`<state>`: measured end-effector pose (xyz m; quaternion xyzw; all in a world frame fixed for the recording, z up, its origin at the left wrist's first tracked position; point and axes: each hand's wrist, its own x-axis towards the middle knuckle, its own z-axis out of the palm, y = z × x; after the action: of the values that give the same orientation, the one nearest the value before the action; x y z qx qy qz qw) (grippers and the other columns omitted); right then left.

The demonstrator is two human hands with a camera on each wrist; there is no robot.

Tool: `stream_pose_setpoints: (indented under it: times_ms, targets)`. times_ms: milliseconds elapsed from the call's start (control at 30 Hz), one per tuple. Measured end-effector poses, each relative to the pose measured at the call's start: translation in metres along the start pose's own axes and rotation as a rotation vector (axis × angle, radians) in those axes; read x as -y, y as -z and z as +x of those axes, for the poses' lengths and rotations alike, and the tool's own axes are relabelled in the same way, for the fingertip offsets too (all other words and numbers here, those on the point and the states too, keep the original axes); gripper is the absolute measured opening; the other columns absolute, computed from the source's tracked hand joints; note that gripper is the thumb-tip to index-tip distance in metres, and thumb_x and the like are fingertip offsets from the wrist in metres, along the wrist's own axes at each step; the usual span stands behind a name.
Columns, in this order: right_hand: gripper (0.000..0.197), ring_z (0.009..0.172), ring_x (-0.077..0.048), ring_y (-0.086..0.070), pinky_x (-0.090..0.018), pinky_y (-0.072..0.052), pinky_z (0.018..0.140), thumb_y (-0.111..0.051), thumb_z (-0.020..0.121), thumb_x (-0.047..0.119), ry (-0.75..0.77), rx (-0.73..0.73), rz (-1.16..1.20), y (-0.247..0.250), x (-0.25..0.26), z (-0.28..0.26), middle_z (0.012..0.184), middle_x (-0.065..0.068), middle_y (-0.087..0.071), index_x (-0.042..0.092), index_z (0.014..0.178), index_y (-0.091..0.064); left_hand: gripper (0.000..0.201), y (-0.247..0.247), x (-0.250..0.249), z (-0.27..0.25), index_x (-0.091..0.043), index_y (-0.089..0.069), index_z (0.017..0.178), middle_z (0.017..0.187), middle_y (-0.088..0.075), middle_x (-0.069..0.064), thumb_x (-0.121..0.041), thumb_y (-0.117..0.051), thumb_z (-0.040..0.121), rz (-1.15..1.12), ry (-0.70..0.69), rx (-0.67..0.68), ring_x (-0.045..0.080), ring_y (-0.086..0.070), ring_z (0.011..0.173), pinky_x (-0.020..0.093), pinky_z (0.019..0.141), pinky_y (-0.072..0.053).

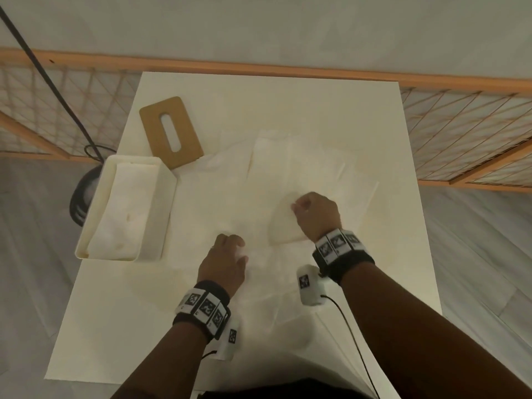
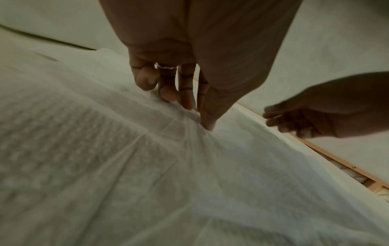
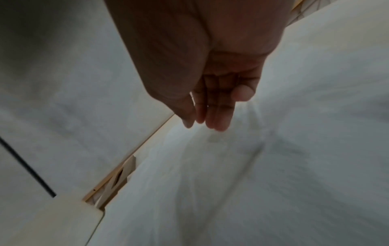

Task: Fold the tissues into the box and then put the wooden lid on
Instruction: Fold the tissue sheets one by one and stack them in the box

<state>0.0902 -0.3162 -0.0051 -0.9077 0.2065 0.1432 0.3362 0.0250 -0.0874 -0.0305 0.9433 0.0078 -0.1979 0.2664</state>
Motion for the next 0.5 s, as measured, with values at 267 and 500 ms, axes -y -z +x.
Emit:
stream_pose_setpoints:
  times_ms: [267,500]
  targets:
    - [0.037,0.092,-0.029,-0.069,-0.035,-0.056,0.084,-0.077,0.081,0.051,-0.204,0.109,-0.063,-0.025,0.038,0.037,0.093,-0.002,-0.068,0.015,0.087,-0.066,0.026,-0.001,0.002,0.007,-0.027,-0.051,0.112,0.113,-0.048,-0.005,-0.024,-0.067,0.092,0.056,-0.023,0.029,0.023,-0.062,0.093,0.042,0.081,-0.056]
    - [0.026,0.088,-0.02,-0.067,-0.031,-0.048,0.072,-0.065,0.093,0.043,-0.096,-0.018,0.219,-0.005,0.02,0.013,0.087,0.003,-0.073,0.018,0.089,-0.066,0.026,0.004,0.004,0.009,-0.027,-0.052,0.115,0.114,-0.046,-0.007,-0.028,-0.066,0.093,0.014,-0.017,0.063,0.021,-0.061,0.098,0.035,0.083,-0.053]
